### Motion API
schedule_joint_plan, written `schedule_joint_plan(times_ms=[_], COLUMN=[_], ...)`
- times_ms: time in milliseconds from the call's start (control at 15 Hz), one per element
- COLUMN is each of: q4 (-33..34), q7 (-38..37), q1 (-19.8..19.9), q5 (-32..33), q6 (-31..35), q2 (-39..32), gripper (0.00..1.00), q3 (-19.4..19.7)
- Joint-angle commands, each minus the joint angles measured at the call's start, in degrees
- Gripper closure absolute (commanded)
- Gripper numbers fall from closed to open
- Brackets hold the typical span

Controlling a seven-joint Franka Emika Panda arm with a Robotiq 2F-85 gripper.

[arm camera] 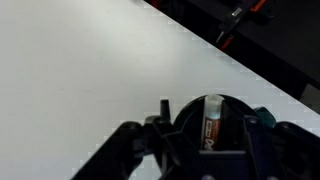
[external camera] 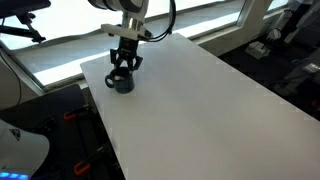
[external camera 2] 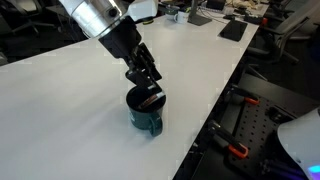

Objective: Remove the marker from the mug.

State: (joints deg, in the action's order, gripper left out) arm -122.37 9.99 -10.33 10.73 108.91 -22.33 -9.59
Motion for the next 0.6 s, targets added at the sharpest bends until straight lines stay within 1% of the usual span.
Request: schedule_joint_plan(times_ms=[0,333,533], q4=[1.34,1.23,1.38], q7=[0.06,0.82,2.5], q1=[-0.53,-1.0,-1.08], q5=[1.08,1.06,0.62], q6=[-0.86,-0.6,-0.71], q2=[-0.13,0.33,0.34], gripper=[0.45,0.44,0.44], q3=[-0.26,-0.71,-1.33])
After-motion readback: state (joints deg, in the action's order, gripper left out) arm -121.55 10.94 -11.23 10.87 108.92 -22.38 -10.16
